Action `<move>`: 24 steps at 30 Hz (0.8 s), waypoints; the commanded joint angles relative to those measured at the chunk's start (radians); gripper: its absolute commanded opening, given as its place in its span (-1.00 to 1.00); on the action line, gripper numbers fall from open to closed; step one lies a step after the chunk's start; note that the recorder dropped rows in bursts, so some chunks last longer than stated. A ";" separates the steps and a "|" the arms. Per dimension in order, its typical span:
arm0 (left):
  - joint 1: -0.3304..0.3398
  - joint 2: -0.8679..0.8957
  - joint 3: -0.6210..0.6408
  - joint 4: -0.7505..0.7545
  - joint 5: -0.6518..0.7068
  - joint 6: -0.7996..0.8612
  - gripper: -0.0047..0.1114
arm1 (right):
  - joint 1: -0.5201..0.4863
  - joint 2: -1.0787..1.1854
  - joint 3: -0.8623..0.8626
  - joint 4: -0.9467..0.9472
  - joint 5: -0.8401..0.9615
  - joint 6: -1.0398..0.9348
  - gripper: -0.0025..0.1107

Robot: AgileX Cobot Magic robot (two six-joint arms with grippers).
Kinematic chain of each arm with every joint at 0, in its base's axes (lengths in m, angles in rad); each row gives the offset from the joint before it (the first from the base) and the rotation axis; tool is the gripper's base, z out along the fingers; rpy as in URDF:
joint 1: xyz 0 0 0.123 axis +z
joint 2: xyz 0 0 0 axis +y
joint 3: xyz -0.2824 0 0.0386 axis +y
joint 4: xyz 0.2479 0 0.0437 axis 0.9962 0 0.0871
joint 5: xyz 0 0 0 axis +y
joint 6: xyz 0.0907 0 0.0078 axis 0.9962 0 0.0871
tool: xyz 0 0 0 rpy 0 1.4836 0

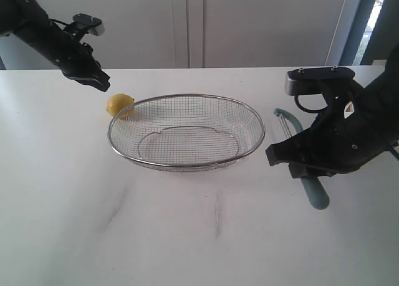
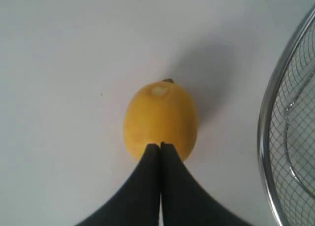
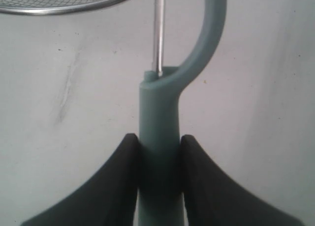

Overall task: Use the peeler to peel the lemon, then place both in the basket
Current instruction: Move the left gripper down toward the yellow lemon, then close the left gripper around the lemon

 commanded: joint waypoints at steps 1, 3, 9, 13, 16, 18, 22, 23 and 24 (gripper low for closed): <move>-0.019 0.025 -0.029 -0.019 0.008 0.023 -0.92 | 0.001 -0.009 0.003 0.003 -0.005 0.004 -0.96; -0.023 0.028 -0.029 -0.016 -0.005 0.037 -0.92 | 0.001 -0.009 0.003 0.003 -0.006 0.004 -0.96; -0.025 0.029 -0.029 -0.020 -0.008 0.107 -0.85 | 0.001 -0.009 0.003 0.003 -0.021 0.004 -0.96; -0.025 0.029 -0.029 -0.046 -0.010 0.168 -0.35 | 0.001 -0.009 0.003 0.003 -0.033 0.004 -0.96; -0.025 0.035 -0.029 -0.048 -0.044 0.184 0.02 | 0.001 -0.009 0.003 0.003 -0.034 0.004 -0.96; -0.025 0.041 -0.029 -0.048 -0.058 0.184 0.14 | 0.001 -0.009 0.003 0.003 -0.030 0.004 -0.96; -0.025 0.061 -0.029 -0.048 -0.064 0.184 0.20 | 0.001 -0.009 0.003 0.003 -0.016 0.004 -0.96; -0.025 0.069 -0.027 -0.048 -0.069 0.189 0.20 | 0.001 -0.009 0.003 0.003 -0.016 0.004 -0.96; -0.025 0.073 -0.027 -0.048 -0.077 0.191 0.20 | 0.001 -0.009 0.003 0.003 -0.016 0.004 -0.96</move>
